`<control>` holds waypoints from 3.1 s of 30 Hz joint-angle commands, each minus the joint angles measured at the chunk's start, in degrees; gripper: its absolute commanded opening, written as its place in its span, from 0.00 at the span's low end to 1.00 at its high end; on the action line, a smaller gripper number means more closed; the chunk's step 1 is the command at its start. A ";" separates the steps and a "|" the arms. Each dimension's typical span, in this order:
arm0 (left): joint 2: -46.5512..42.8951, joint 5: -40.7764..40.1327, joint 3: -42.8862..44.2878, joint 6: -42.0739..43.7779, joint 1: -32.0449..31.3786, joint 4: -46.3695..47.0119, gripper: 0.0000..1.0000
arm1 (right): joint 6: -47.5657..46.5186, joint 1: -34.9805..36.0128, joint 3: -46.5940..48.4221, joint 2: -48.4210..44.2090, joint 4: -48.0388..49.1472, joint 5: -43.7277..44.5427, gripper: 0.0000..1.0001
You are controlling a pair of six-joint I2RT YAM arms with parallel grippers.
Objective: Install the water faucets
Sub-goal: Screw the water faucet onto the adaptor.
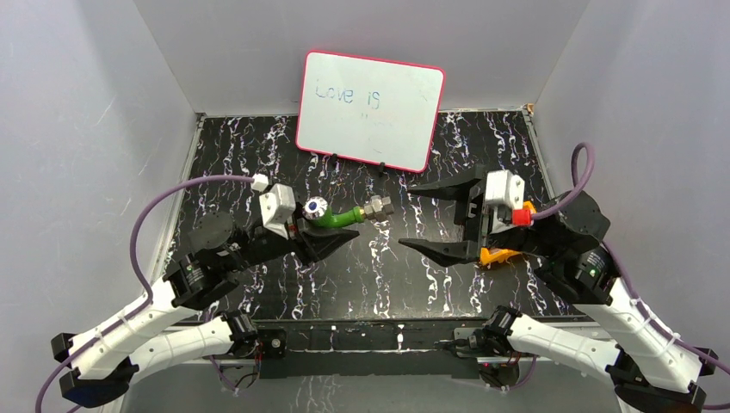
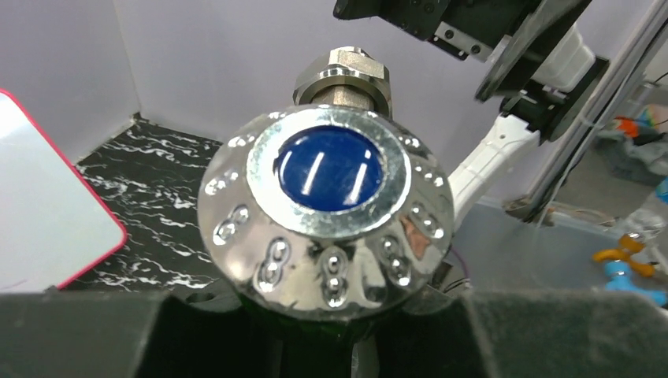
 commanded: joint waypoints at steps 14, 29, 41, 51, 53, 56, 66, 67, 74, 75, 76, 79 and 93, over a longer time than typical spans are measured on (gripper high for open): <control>2.41 11.80 7.47 -11.41 -0.18 -2.91 0.00 | -20.69 0.25 4.78 3.20 -4.17 -10.88 0.87; 3.51 12.71 7.36 -12.09 -0.14 -0.51 0.00 | -18.73 0.32 3.81 4.70 -4.45 -15.30 0.81; 3.77 13.50 6.82 -13.09 -0.15 1.52 0.00 | -17.59 0.38 4.57 5.36 -6.20 -15.38 0.63; 3.83 14.29 6.56 -13.36 -0.14 2.40 0.00 | -15.62 0.35 3.82 4.65 -5.25 -15.28 0.45; 3.91 14.24 6.59 -13.30 -0.14 2.18 0.00 | -14.99 0.36 3.72 4.47 -4.51 -15.38 0.39; 3.92 13.90 6.53 -12.94 -0.14 1.59 0.00 | -13.88 0.33 3.71 4.50 -4.06 -15.69 0.30; 2.29 11.07 2.81 -2.63 -0.16 5.24 0.00 | 3.96 0.38 0.76 6.08 -1.82 -13.57 0.07; 2.15 10.91 2.39 -1.12 -0.14 5.97 0.00 | 6.06 0.32 0.13 6.02 -1.20 -13.54 0.06; 0.76 10.80 0.70 12.96 -0.14 7.50 0.00 | 18.04 0.32 -2.12 4.39 2.97 -8.31 0.00; 0.76 10.70 0.65 14.54 -0.16 7.49 0.00 | 20.13 0.28 -1.86 4.58 2.91 -7.24 0.00; 0.76 10.36 0.67 15.92 -0.14 7.72 0.00 | 22.49 0.36 -1.28 4.83 2.69 -6.25 0.00; 0.77 9.88 0.13 19.77 -0.19 9.41 0.00 | 29.54 0.36 -0.25 5.47 2.28 -4.16 0.00; -0.32 8.65 -4.46 35.37 -0.25 15.20 0.00 | 52.17 0.35 -0.24 5.43 0.58 4.00 0.00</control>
